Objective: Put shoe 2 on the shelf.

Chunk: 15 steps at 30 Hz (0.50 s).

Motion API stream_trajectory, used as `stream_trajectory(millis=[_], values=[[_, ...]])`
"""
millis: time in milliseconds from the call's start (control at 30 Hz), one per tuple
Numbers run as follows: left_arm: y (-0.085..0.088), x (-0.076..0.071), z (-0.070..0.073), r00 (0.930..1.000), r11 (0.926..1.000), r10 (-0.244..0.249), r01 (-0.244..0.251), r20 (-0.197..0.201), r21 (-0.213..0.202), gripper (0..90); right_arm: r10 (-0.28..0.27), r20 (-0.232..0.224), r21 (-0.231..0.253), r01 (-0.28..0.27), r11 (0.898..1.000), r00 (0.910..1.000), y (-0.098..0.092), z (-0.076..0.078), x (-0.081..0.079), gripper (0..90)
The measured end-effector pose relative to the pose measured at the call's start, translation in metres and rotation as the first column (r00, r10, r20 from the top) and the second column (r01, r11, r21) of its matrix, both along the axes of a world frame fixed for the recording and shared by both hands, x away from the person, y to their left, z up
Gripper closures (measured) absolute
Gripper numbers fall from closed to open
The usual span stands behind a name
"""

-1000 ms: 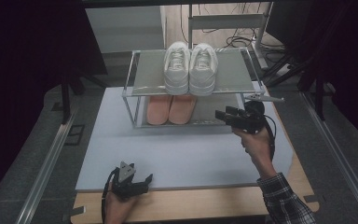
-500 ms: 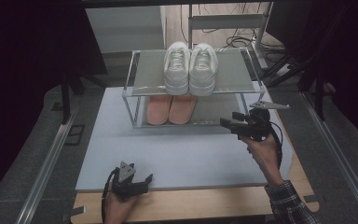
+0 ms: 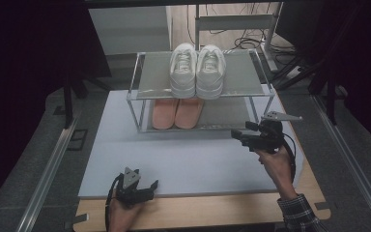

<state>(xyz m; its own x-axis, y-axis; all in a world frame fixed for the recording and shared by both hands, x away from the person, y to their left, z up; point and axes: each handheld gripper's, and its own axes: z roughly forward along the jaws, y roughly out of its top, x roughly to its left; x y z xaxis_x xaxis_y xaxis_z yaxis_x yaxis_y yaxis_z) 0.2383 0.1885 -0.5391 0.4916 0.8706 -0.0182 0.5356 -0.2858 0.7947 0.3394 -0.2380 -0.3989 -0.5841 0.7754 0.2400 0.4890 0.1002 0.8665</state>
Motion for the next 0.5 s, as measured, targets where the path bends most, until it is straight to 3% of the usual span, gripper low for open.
stream_trajectory(millis=[500], values=[[0.0,0.0,0.0,1.0,1.0,0.004,-0.004,-0.001,-0.002,15.0,0.013,-0.005,-0.062,-0.013,0.998,0.9999,-0.008,-0.021,-0.016,18.3]])
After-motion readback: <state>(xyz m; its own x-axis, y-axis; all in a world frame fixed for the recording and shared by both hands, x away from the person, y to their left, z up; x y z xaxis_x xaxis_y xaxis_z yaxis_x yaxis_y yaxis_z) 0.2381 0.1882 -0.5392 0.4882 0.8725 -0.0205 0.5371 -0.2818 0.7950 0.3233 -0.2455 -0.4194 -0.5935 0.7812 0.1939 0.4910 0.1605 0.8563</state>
